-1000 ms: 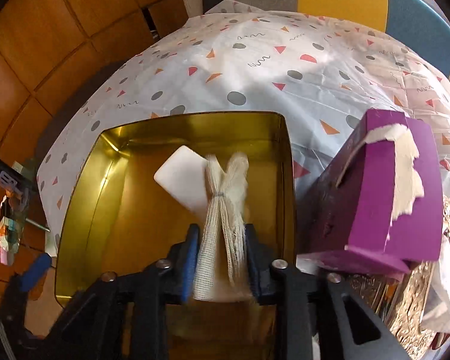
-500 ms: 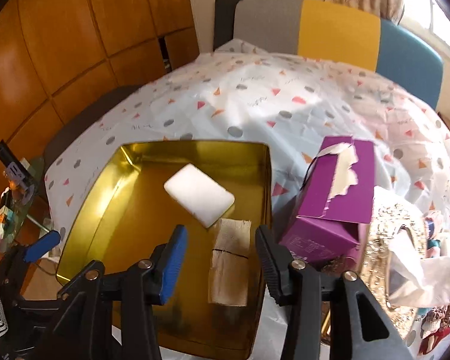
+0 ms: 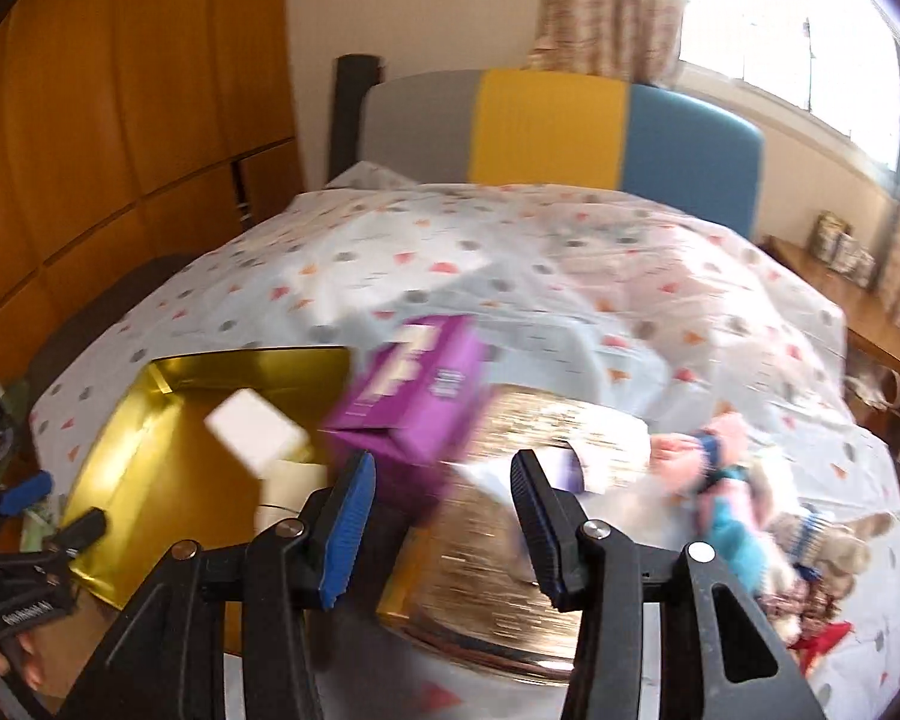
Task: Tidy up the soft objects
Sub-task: 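Move the left gripper to the pile and grasp the blue plush toy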
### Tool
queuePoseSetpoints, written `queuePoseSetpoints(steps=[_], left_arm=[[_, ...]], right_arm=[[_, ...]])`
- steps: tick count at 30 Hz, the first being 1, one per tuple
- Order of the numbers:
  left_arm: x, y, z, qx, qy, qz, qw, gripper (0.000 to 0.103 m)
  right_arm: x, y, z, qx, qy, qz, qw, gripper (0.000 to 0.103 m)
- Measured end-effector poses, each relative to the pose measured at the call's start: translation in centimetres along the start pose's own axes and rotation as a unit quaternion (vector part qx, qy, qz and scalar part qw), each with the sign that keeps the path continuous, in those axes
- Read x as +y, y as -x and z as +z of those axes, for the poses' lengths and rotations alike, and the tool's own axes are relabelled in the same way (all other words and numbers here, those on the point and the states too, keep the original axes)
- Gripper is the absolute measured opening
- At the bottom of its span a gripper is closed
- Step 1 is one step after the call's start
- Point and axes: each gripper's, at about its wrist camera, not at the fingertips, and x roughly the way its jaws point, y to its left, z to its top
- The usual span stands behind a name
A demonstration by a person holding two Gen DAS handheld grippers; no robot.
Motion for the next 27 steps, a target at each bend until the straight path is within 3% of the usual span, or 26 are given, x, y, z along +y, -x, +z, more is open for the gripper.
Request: queuePoseSetpoints(steps=[9, 15, 20, 22, 27], left_arm=[[-2.8, 0.8, -0.2, -0.006, -0.043, -0.019, 0.9989, 0.092], [-5.0, 1.5, 0.0, -0.01, -0.071, -0.037, 0.9967, 0.092], [-7.4, 2.1, 0.2, -0.012, -0.097, -0.062, 0.9932, 0.092], [-8.7, 2.5, 0.3, -0.016, -0.113, -0.076, 0.9906, 0.092], [-12.7, 3.2, 0.9, -0.022, -0.154, -0.116, 0.981, 0.092]], right_arm=[[-9.2, 1.3, -1.9, 0.0, -0.056, -0.083, 0.995, 0.047], [-15.7, 1.5, -3.8, -0.002, -0.103, -0.16, 0.982, 0.047], [-21.8, 1.8, -6.7, -0.013, -0.184, -0.215, 0.959, 0.047], [-24.1, 2.1, -8.3, -0.01, -0.237, -0.234, 0.943, 0.047], [-27.4, 3.6, -9.7, -0.015, -0.33, -0.227, 0.916, 0.047]])
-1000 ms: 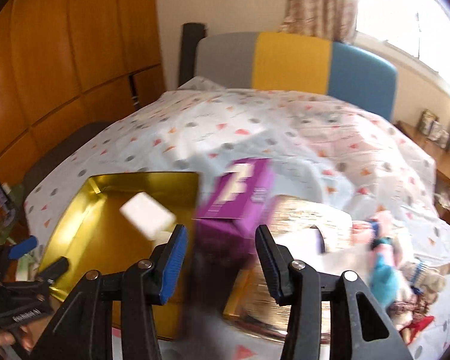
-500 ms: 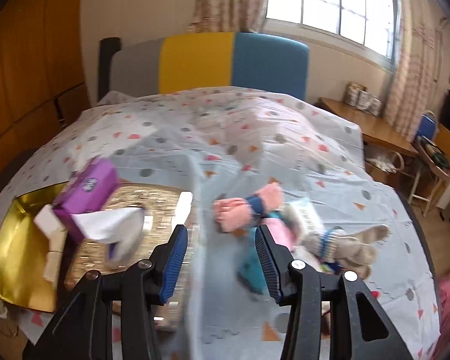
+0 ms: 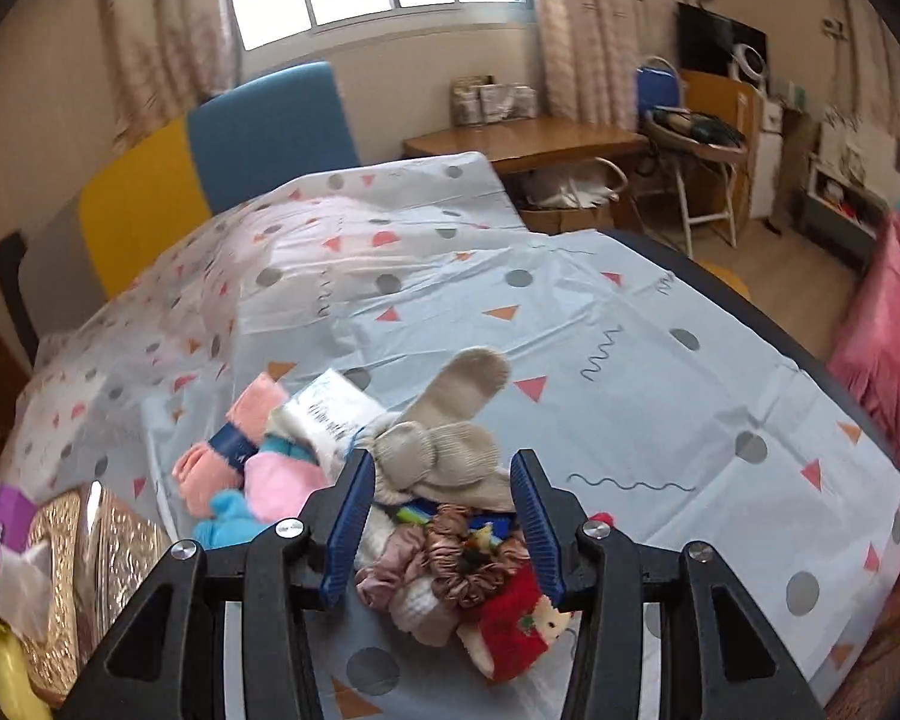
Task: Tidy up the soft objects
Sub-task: 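Move the left gripper to the pile and grasp the blue plush toy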
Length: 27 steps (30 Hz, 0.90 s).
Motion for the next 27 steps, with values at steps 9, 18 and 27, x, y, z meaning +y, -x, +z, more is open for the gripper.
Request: queuePoseSetpoints(steps=[9, 18, 27], left_arm=[[-8.6, 0.0, 4.9, -0.017, -0.084, -0.107, 0.9905, 0.089], [-19.1, -5.6, 9.0, 0.031, -0.129, -0.165, 0.9773, 0.083], [-25.2, -16.0, 9.2, 0.119, -0.142, -0.106, 0.977, 0.086]], right_arm=[[-2.9, -0.8, 0.2, 0.036, -0.084, 0.008, 0.996, 0.047], [-4.7, -0.4, 0.6, 0.039, -0.132, 0.028, 0.99, 0.047], [-5.5, -0.6, 0.6, 0.053, -0.157, 0.051, 0.985, 0.047]])
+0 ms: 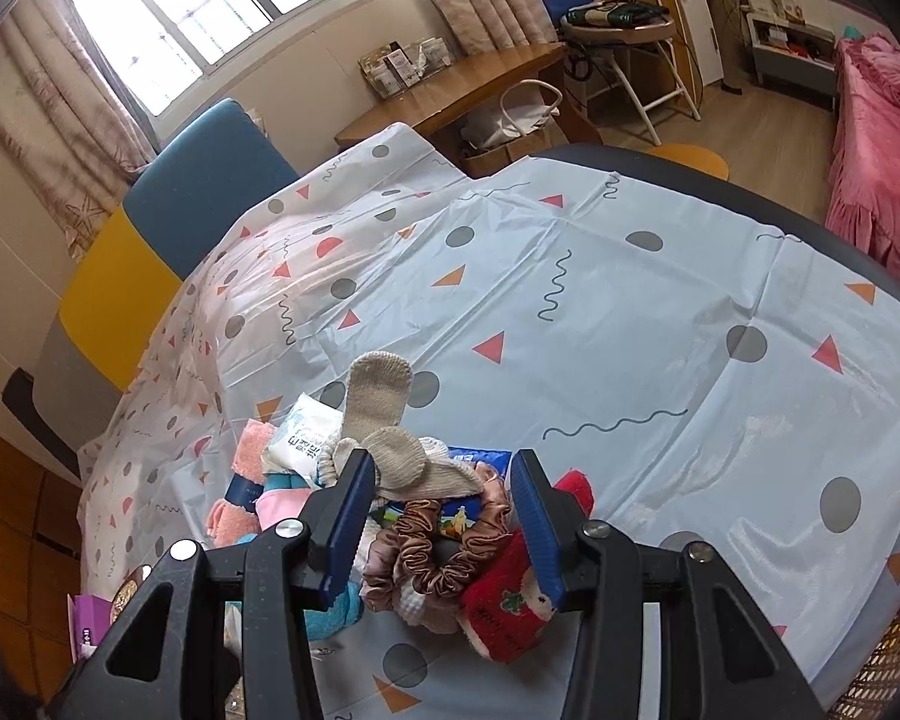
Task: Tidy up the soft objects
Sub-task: 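Move the left gripper to the pile and grasp the blue plush toy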
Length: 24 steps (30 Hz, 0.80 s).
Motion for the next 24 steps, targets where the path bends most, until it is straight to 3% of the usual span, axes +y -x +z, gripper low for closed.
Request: queuePoseSetpoints(steps=[6, 8, 9, 12, 24], left_arm=[[-0.3, -5.3, 0.7, 0.033, -0.015, 0.042, 0.9984, 0.086], [-0.4, -6.9, 0.6, 0.057, -0.018, 0.005, 0.9982, 0.06], [-0.4, -7.3, 0.4, 0.068, -0.014, -0.011, 0.9975, 0.053], [0.0, -5.3, 0.1, 0.03, 0.002, -0.03, 0.9991, 0.048], [2.9, 6.0, -2.1, -0.077, 0.028, -0.063, 0.9947, 0.048]], right_arm=[[0.0, -0.2, 0.0, 0.008, -0.005, 0.014, 1.0, 0.048], [0.0, -0.2, 0.0, 0.012, -0.009, 0.019, 1.0, 0.048], [0.0, -0.3, 0.0, 0.013, -0.009, 0.019, 1.0, 0.048], [-0.1, -0.4, 0.0, 0.014, -0.006, 0.018, 1.0, 0.048], [0.3, -0.9, -0.4, 0.021, 0.01, 0.018, 1.0, 0.048]])
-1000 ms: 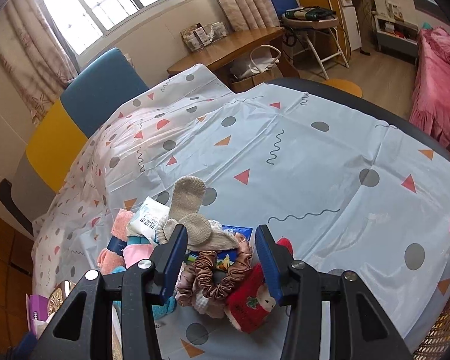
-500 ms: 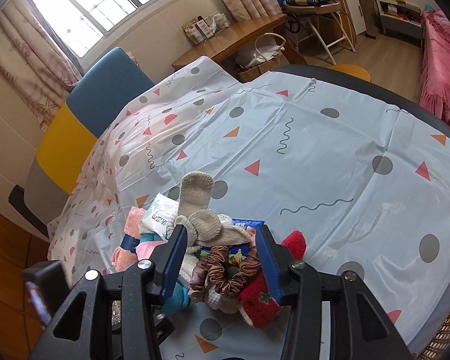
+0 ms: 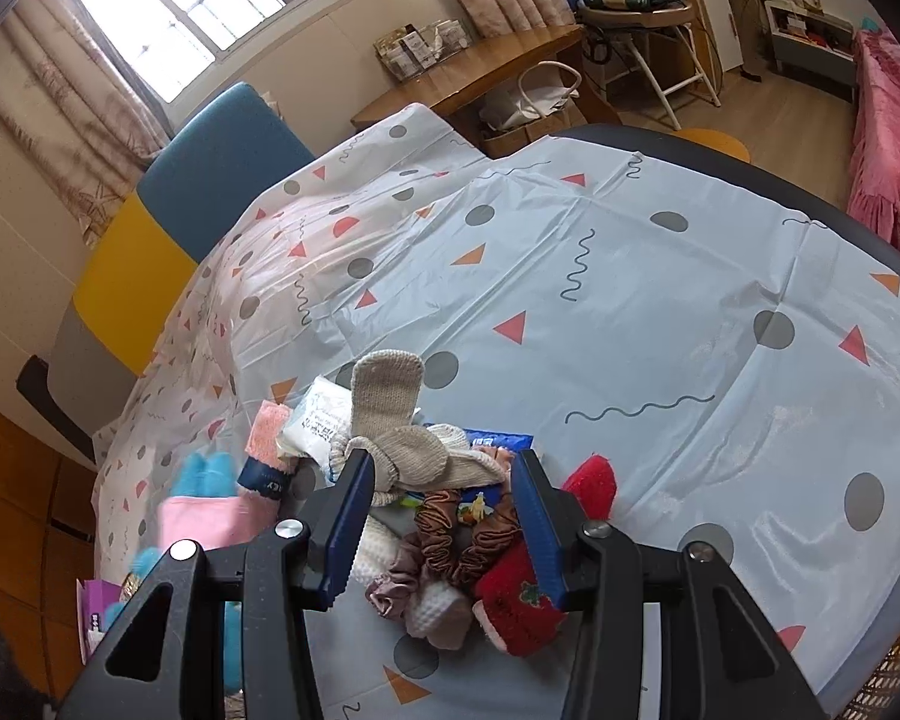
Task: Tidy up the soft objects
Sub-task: 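Move the left gripper to the pile and grasp the blue plush toy, then set blue plush on sponge bar with left gripper while right grasps pink towel roll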
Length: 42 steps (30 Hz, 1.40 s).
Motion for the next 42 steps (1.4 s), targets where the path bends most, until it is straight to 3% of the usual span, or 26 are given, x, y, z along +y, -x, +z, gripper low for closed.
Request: queuePoseSetpoints(steps=[7, 15, 21, 25, 29, 34, 37, 42], left_arm=[[3.3, 6.4, 1.5, -0.063, 0.016, 0.012, 0.9978, 0.048], [8.7, 10.1, 2.8, -0.104, 0.051, 0.041, 0.9924, 0.049], [11.7, 10.9, 3.4, -0.109, 0.072, 0.055, 0.9899, 0.049], [14.6, 11.1, 4.8, -0.123, 0.091, 0.07, 0.9857, 0.049], [19.7, 11.3, 5.6, -0.126, 0.141, 0.095, 0.9773, 0.049], [27.6, 11.9, 2.4, -0.113, 0.207, 0.151, 0.96, 0.05], [31.7, 12.0, -1.4, -0.089, 0.24, 0.181, 0.9497, 0.049], [37.0, 11.5, -8.4, -0.047, 0.307, 0.203, 0.9288, 0.05]], right_arm=[[3.9, -1.0, -1.5, 0.038, 0.08, 0.066, 0.994, 0.048], [8.9, -5.7, -3.0, 0.15, 0.098, 0.141, 0.974, 0.049], [11.6, -12.3, -2.7, 0.199, 0.04, 0.128, 0.971, 0.055], [12.4, -15.4, -2.1, 0.199, -0.007, 0.118, 0.973, 0.058], [13.5, -17.3, -1.5, 0.197, -0.02, 0.097, 0.975, 0.059], [14.8, -19.4, -1.5, 0.21, 0.01, 0.07, 0.975, 0.059], [15.6, -19.8, -1.9, 0.208, 0.063, 0.045, 0.975, 0.049], [16.5, -20.1, -2.1, 0.221, 0.124, 0.03, 0.967, 0.045]])
